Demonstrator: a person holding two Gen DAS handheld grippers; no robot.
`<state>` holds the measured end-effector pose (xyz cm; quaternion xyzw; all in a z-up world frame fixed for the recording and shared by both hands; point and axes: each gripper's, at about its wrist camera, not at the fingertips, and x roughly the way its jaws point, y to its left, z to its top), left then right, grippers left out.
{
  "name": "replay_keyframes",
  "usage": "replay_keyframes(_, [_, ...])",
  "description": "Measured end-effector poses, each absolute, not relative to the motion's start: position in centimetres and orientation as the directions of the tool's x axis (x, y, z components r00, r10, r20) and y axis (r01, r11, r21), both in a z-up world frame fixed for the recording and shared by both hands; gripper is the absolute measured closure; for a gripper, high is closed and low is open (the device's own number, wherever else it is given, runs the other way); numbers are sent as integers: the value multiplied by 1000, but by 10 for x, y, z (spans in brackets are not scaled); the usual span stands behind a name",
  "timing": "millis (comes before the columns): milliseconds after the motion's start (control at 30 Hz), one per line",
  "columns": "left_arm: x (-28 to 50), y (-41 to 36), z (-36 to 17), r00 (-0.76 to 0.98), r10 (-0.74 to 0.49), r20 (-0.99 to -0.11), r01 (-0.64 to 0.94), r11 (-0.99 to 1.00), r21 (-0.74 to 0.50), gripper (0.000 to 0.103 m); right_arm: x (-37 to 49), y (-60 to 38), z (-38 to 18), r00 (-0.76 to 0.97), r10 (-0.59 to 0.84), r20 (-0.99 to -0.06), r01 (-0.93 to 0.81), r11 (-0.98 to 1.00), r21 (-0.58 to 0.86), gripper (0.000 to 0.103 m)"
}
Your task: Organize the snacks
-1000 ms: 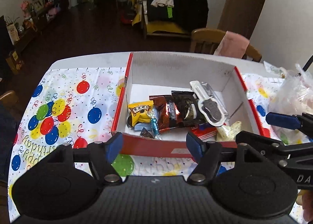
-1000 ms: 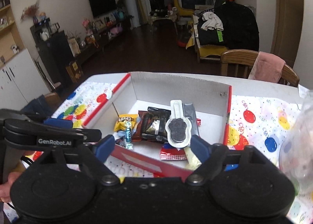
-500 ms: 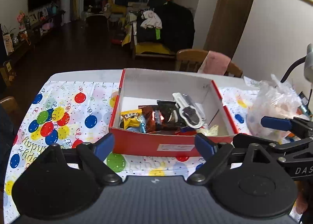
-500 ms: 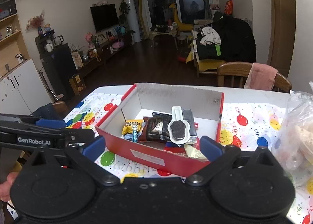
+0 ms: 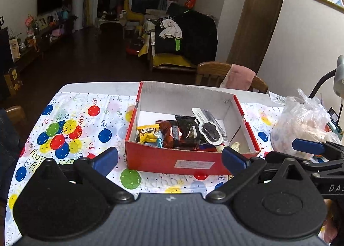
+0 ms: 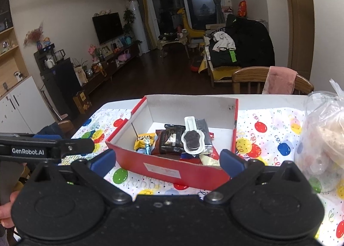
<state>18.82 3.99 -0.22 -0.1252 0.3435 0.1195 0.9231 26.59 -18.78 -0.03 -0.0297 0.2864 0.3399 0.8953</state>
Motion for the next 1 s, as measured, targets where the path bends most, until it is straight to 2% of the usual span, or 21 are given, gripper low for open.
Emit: replay_keyframes(1000, [193, 31, -2, 730, 149, -667, -290, 951, -104, 0, 267, -190, -3, 630, 573, -524, -595, 790, 147, 0])
